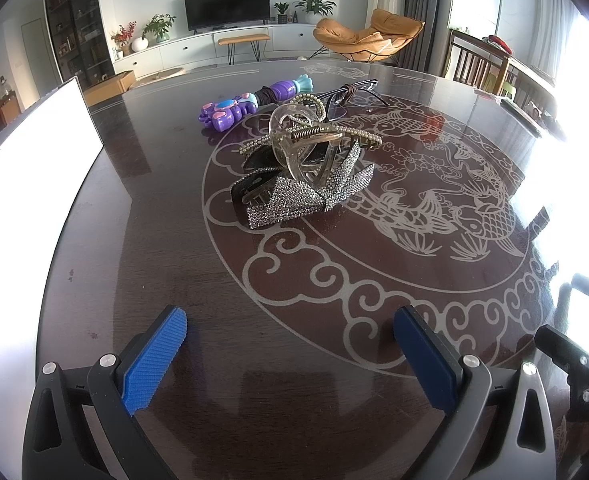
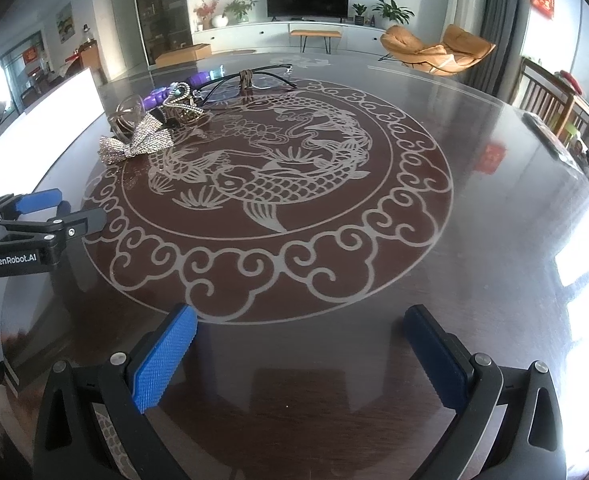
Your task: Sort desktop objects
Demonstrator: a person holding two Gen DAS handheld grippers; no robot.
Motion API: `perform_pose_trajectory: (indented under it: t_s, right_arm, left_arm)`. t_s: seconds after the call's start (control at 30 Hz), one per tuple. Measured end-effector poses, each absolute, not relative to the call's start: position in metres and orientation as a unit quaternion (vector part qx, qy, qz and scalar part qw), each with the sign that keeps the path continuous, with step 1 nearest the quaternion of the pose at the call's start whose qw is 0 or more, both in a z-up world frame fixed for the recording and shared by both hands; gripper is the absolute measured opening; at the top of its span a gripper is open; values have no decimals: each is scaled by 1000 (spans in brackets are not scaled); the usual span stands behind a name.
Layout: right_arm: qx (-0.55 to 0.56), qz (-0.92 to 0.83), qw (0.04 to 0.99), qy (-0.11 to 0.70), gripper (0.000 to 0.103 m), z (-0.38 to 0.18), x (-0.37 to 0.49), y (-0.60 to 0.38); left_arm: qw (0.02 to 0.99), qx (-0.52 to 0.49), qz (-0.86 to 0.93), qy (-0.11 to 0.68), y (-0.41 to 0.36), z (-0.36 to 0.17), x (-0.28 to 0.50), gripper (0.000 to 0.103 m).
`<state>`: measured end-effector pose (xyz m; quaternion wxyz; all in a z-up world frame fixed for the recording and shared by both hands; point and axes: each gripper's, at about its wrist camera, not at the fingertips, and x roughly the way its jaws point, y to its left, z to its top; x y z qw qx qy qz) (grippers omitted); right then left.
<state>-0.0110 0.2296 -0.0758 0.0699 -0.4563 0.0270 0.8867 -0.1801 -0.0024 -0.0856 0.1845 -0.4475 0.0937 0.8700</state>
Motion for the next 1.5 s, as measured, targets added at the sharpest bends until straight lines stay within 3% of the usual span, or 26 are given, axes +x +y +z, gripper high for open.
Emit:
perform_pose_trajectory:
  t_s: [0.17, 0.3, 0.47, 1.0, 1.07, 1.13, 1.5]
  right_arm:
    - [-456, 886, 78, 31, 103, -76, -11, 232]
    - [-456, 886, 77, 31, 103, -76, -10, 233]
    - [-456, 886, 77, 31, 103, -76, -10, 233]
    - [-456, 886, 75, 30, 103, -75, -8, 233]
    - [-456, 887, 75, 30, 103, -75, -8, 233]
    - [-455, 887, 77, 28, 103, -75, -8, 232]
    - [-452, 887, 87, 24, 103, -73, -6, 232]
  left_arm:
    - [198, -462, 858, 105, -1, -84, -187, 103]
    - [259, -500, 810, 165, 5, -78, -216, 103]
    - [292, -461, 801, 247, 20, -69, -237, 103]
    - [316, -490, 788, 198, 64, -76, -283, 103]
    - [322, -481, 791, 198, 61, -72, -274, 93]
    - [326, -463, 800, 199, 57, -67, -265, 57]
    - [173, -455, 864, 130, -16, -66, -183, 56]
